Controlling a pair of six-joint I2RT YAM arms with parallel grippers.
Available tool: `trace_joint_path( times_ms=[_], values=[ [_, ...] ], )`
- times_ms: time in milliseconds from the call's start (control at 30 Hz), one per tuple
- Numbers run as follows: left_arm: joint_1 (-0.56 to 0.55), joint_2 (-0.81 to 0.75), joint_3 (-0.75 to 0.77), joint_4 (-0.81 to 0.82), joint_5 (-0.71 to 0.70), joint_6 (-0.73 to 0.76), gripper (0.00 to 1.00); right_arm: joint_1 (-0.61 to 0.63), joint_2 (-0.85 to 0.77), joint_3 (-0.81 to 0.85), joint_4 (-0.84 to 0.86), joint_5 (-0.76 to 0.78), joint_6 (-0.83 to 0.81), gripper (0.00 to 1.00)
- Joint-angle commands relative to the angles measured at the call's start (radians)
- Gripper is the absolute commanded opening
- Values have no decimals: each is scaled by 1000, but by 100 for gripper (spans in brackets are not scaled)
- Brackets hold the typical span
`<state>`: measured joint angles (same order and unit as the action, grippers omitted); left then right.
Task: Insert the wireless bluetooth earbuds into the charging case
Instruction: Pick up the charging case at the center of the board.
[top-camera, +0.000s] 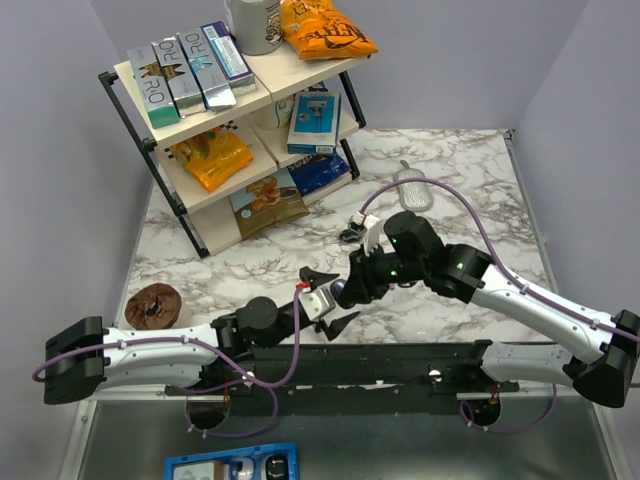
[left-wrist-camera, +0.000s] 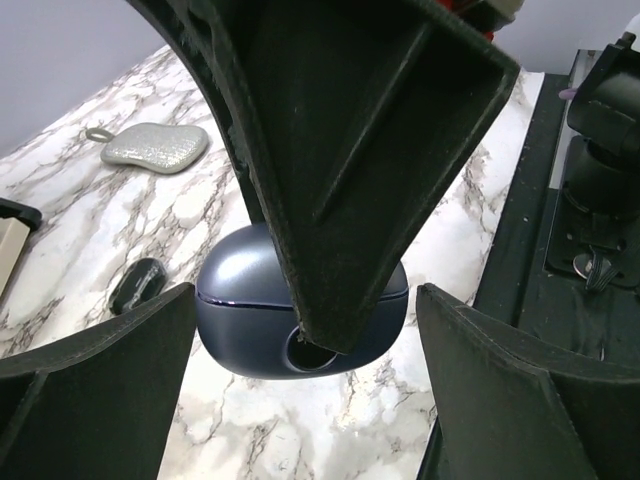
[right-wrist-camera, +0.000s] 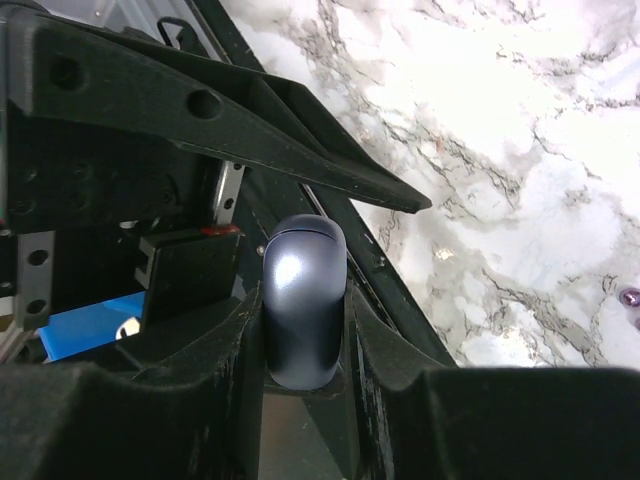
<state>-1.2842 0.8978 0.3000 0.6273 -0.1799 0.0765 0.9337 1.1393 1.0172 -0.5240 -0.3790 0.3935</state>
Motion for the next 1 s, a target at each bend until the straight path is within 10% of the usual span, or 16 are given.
trace_joint_path(
  times_ms=[0,367,767,900,967],
  values=[
    [-6,4,1,49,-29,-12,95,-6,-16,-20,32,12,18,1],
    [-7,-8,8,46,-13,-14,90,-4,-15,-35,38,14,25,1],
    [-6,7,8,41,26,-18,37,-6,-26,-35,41,3,33,1],
    [-7,15,14,32,31,-9,0,-6,-32,-31,41,0,33,45],
    [-6,16,16,28,33,-7,0,-6,-39,-23,29,23,38,55]
  ],
)
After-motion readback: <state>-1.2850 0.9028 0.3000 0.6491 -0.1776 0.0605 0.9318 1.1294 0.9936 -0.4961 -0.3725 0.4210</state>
